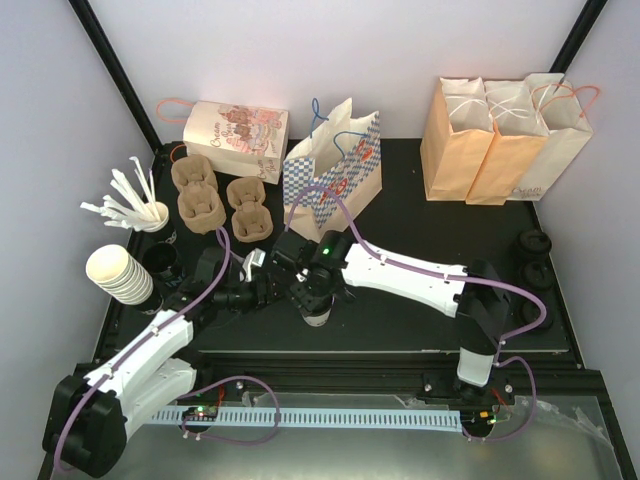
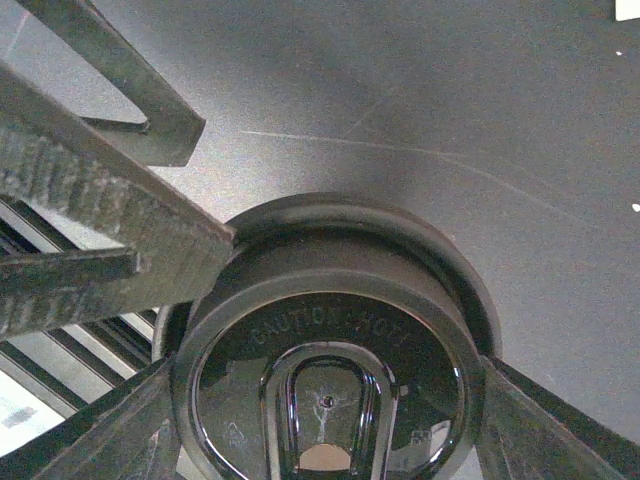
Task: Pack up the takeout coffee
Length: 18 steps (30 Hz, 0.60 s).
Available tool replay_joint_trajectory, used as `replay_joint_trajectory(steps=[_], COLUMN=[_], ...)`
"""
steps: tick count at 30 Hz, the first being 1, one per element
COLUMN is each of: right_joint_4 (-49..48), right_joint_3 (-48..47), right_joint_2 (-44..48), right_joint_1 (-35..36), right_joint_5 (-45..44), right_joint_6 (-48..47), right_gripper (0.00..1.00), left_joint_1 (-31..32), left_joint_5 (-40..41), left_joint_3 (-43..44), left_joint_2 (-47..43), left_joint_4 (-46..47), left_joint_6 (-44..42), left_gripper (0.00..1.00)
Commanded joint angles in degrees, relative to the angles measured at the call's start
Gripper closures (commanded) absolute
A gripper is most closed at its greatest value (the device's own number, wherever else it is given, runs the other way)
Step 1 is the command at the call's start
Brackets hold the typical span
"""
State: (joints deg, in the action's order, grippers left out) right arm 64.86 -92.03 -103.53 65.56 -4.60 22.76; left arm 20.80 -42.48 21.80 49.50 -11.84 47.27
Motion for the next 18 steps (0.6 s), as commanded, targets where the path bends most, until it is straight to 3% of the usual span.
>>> replay_joint_trajectory(steps=[1,18], right_joint_4=[-1.13,3.21], right_joint_3=[0.06,-2.81], right_joint_2=[-1.36,-1.59], right_joint_1=[0.52,1.48], right_joint_5=[-0.35,-3.91], right_joint_6=[-0.77,-0.26], right_gripper=[0.24,0.21], left_joint_1=[-0.41,-0.41], left_joint_5=[-1.5,-5.7], left_joint_3=[-0.85,-1.25], left_joint_2=[0.1,2.54], left_joint_4=[2.44,4.89], left_joint_6=[0.8,0.37], left_gripper=[0.41,0.44])
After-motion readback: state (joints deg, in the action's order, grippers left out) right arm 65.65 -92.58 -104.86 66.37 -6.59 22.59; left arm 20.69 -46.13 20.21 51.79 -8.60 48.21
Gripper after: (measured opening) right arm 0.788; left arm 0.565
